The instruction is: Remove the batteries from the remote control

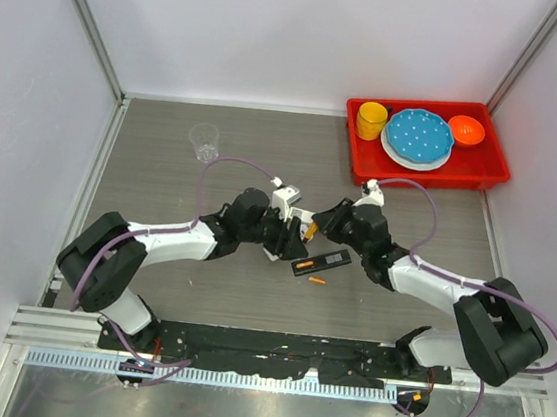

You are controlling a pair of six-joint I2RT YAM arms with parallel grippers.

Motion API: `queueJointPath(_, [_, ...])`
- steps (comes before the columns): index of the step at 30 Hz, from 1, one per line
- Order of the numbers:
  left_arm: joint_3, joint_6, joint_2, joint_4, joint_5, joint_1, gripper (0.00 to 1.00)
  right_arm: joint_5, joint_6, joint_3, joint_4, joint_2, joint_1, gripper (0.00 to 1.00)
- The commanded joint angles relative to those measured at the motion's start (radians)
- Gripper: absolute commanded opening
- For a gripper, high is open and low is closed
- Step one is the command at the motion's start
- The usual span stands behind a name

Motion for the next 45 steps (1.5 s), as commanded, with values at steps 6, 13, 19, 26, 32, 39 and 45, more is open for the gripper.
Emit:
queueJointPath(6, [0.048, 0.025, 0.109, 0.010, 0.023, -0.007, 0.54, 0.038, -0.104, 0.023, -0.105, -0.146, -0.138, 0.01])
queueJointPath(13, [0.085, 0.060, 0.179, -0.030, -0.026, -0.043, 0.57, 0.012, -0.142, -0.003, -0.163, -0.205, -0.195, 0.01])
queueJointPath(19, [0.064, 0.042, 0.197, -0.010, -0.029, -0.076, 0.57, -0.023, -0.148, -0.020, -0.177, -0.223, -0.203, 0.01])
queueJointPath(26, [0.030, -0.025, 0.188, 0.064, -0.006, -0.132, 0.56, -0.031, -0.157, -0.037, -0.171, -0.235, -0.203, 0.01])
queueJointPath(32, [0.039, -0.095, 0.249, 0.182, 0.057, -0.148, 0.56, -0.077, -0.165, -0.046, -0.169, -0.249, -0.203, 0.01])
queueJointPath(39, [0.071, -0.113, 0.301, 0.223, 0.055, -0.153, 0.56, -0.062, -0.190, -0.063, -0.202, -0.306, -0.203, 0.01])
queueJointPath(45, [0.054, -0.101, 0.246, 0.208, 0.040, -0.149, 0.56, -0.066, -0.193, -0.073, -0.229, -0.338, -0.203, 0.01])
